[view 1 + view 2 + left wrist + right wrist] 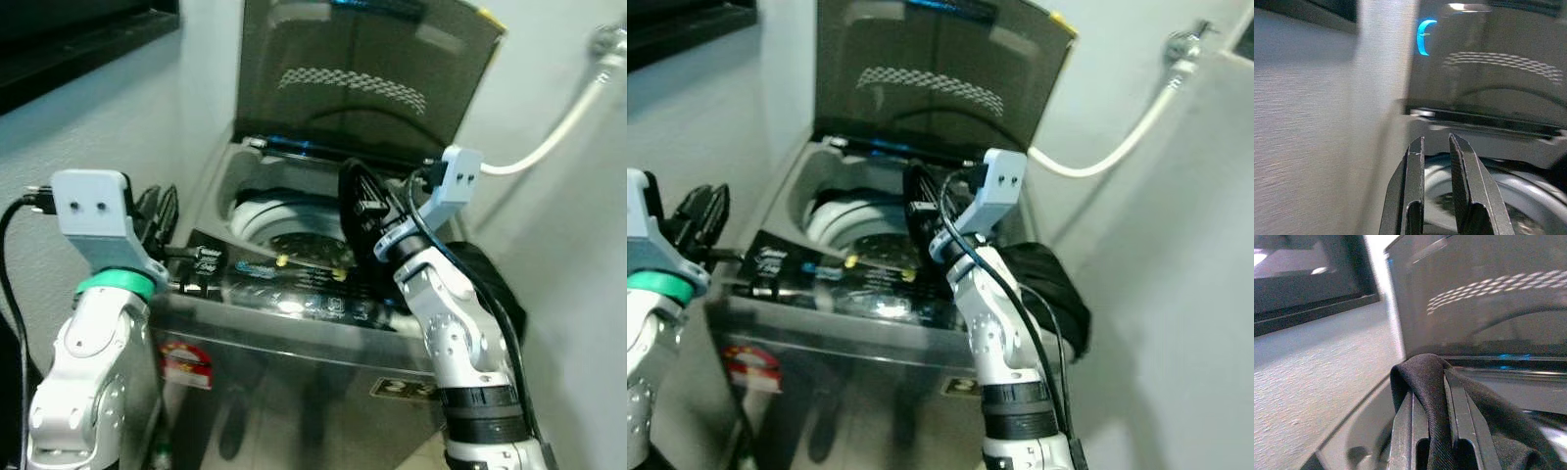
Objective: Clothes washing
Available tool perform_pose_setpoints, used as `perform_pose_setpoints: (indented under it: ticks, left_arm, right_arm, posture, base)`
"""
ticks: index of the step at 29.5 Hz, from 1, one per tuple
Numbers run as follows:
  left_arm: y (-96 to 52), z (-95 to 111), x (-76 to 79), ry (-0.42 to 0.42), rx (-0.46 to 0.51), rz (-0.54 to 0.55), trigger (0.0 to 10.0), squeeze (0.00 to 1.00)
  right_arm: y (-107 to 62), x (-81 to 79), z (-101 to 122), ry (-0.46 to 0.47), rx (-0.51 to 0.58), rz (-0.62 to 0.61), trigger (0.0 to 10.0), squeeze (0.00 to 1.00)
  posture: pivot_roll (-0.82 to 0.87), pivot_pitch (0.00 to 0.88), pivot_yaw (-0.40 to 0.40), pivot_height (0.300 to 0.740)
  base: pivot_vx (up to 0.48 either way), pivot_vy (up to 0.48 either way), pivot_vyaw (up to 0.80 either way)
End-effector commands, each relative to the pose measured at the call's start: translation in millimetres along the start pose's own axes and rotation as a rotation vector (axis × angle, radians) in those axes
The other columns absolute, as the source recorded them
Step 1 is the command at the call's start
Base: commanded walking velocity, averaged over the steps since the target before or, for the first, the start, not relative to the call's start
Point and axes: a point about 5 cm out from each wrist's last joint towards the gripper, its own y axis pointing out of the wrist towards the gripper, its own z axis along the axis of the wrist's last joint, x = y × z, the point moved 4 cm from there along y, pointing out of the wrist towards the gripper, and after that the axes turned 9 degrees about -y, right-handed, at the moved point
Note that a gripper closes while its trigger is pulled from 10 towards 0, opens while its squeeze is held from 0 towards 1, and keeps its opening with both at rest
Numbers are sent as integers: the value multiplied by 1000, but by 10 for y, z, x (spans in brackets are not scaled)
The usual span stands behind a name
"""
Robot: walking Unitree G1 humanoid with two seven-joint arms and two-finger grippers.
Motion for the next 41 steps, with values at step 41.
perform_pose_setpoints:
  ticks: [41]
  left_arm:
    - [65, -275, 181, 110, -136, -166, 10000, 0]
  right_arm:
    - [662, -678, -356, -337, -293, 541, 10000, 0]
  posture:
    - [79, 46, -64, 740]
  base:
    - [0, 0, 0]
